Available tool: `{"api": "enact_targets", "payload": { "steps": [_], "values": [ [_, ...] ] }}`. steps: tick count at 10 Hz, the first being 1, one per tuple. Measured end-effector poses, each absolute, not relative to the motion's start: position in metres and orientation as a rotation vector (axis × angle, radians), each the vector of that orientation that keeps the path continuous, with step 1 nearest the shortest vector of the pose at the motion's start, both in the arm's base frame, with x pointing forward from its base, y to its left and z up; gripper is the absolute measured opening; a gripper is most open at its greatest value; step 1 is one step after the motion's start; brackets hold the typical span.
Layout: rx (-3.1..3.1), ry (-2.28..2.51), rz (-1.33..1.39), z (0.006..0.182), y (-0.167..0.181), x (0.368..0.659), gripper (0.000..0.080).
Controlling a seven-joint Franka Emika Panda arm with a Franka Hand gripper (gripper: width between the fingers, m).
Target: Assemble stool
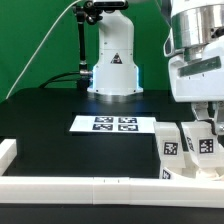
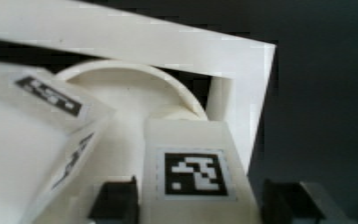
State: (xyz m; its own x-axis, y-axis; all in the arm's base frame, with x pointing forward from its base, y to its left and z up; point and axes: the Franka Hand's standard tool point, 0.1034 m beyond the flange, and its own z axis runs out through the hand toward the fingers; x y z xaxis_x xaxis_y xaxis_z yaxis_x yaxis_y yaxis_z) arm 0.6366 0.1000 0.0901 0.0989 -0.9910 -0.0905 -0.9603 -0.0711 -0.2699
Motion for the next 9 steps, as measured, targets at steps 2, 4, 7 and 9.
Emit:
{"api": "enact_targets", "payload": {
  "steps": [2, 4, 7, 9],
  "values": [
    [-1.991, 2.052, -0.138, 0.090, 0.101, 0.636, 0.0337],
    [-1.883, 2.139, -0.112, 0.089, 0.102, 0.636, 0.0337],
    [-1.498, 2.336, -0.099, 0.088, 0.106, 0.637, 0.0337],
    [-1.242, 2.434, -0.075, 0.088, 0.110, 0.641, 0.0337]
  ]
}}
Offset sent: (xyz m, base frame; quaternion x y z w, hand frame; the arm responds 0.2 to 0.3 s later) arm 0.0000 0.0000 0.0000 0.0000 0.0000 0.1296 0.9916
